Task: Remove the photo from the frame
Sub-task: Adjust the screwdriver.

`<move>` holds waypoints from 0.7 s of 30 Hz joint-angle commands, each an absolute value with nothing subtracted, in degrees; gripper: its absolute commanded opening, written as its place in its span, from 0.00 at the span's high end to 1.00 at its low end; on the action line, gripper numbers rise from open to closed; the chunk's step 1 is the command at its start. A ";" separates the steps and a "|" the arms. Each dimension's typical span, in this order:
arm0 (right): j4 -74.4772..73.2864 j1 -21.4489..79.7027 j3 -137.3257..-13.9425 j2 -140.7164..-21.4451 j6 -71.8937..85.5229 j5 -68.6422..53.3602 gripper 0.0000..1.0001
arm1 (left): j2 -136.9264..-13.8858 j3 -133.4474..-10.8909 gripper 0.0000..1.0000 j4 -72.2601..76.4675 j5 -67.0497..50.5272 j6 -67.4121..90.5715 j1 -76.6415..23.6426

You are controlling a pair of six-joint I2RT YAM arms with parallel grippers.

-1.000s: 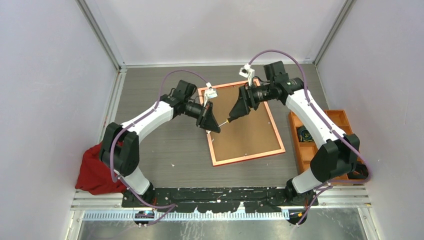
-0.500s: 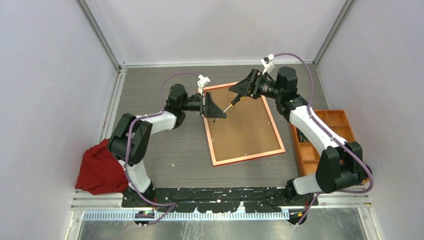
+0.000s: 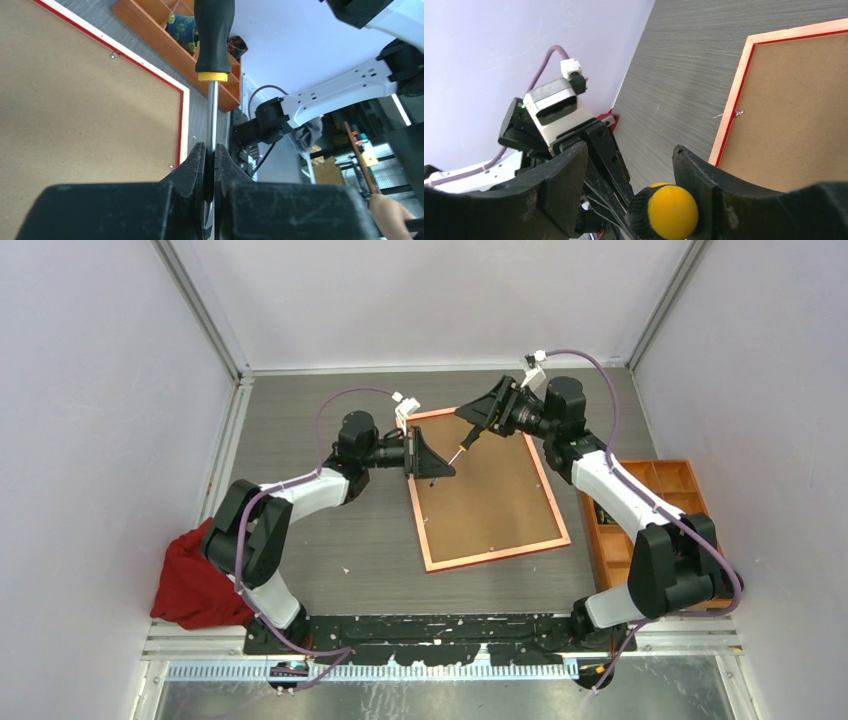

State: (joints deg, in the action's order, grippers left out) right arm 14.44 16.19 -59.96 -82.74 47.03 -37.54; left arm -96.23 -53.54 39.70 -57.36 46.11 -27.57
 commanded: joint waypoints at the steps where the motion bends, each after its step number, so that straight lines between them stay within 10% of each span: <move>1: 12.83 18.52 -63.00 -83.49 45.44 -37.57 0.38 | -95.39 -54.28 1.00 32.64 -49.07 41.20 -27.49; 6: 11.77 18.65 -63.68 -84.40 44.86 -36.54 0.97 | -95.94 -54.48 1.00 31.75 -48.99 41.22 -27.77; 14: -6.43 18.71 -72.26 -83.78 32.43 -28.37 0.99 | -95.23 -57.56 0.55 23.35 -47.52 39.17 -22.64; 21: -19.25 18.86 -83.71 -88.92 25.32 -22.57 0.99 | -92.94 -65.43 0.42 0.65 -27.13 23.93 -17.03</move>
State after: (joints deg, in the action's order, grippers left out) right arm -11.16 18.74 -75.72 -86.15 31.42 -26.48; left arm -96.07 -58.94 16.08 -43.09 35.81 -18.50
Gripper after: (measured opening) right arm 0.389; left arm 0.556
